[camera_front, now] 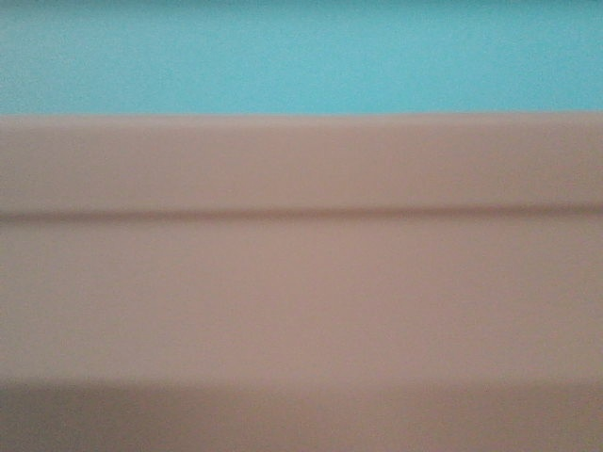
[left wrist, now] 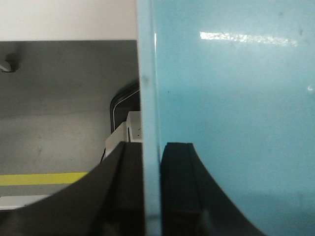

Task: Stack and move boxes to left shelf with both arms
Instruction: 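Hold the stacked pink and blue bins with both grippers during driving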

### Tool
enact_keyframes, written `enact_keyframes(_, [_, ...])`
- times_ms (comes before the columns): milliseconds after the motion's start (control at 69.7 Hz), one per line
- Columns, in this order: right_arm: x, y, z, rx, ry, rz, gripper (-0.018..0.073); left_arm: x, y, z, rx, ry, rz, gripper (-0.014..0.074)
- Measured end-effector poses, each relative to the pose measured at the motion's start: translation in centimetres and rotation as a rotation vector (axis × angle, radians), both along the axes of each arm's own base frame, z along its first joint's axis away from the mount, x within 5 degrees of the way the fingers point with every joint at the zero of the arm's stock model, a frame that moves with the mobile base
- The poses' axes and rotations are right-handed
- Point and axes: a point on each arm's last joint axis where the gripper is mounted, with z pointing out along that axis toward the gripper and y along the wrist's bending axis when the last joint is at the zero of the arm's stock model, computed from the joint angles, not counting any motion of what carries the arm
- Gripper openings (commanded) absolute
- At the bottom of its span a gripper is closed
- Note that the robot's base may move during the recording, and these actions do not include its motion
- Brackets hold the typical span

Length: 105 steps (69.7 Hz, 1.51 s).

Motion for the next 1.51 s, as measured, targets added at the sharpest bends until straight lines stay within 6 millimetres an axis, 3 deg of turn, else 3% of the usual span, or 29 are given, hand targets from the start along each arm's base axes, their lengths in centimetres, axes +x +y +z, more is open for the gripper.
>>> enact_keyframes(1506, [-0.04, 0.01, 0.0, -0.001, 0.001, -0.001, 0.0053, -0.03, 0.01, 0.04, -0.002, 0.0, 0.0, -0.0006])
